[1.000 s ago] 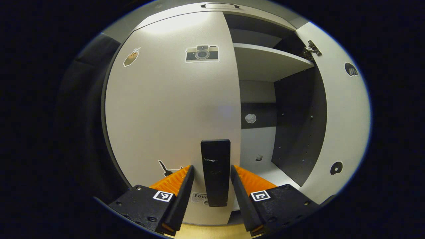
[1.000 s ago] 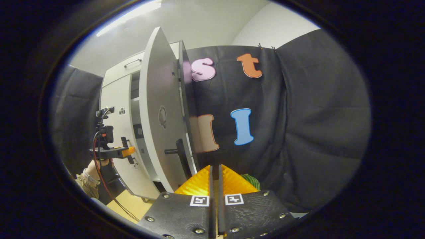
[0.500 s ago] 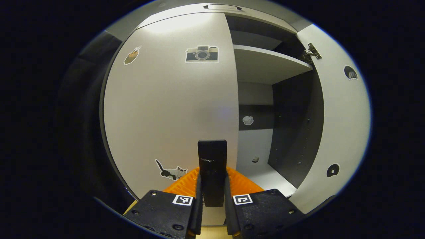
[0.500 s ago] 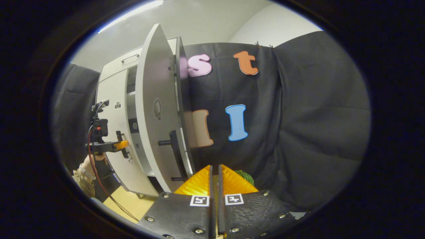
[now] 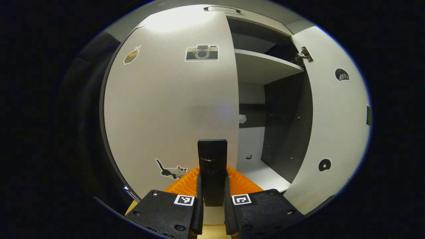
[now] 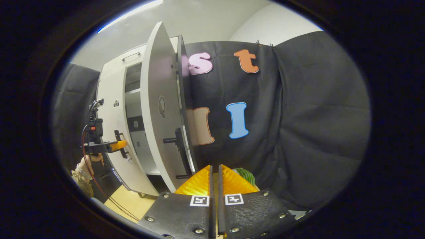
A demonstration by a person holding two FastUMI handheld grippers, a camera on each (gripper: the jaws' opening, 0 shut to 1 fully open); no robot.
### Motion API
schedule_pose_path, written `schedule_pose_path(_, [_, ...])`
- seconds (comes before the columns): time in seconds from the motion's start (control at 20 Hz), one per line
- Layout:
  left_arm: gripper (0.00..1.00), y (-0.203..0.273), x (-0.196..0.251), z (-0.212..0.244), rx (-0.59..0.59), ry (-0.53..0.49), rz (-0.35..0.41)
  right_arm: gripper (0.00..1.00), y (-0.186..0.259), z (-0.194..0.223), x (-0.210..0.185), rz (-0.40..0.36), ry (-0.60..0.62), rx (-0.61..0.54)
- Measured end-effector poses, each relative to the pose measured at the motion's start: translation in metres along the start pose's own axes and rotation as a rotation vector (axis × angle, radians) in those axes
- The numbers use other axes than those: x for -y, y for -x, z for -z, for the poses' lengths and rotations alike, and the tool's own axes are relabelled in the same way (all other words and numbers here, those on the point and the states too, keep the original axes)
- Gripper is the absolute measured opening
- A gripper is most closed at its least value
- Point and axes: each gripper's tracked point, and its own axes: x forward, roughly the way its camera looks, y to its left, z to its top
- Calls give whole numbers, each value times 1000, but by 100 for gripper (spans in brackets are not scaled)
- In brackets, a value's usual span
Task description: Open the right door of the double-door shoe cabinet with the right hand, and open the left door with the left hand.
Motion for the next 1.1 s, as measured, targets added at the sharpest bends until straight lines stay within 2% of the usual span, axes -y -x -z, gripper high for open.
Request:
schedule_pose_path(0.6, [27,50,-10,5,1,6,99,8,3,14,-27,4,15,-29])
schedule_pose_path(1.1, [27,63,-14,8,4,-1,152,7,-9,23,-47,-6,23,-46])
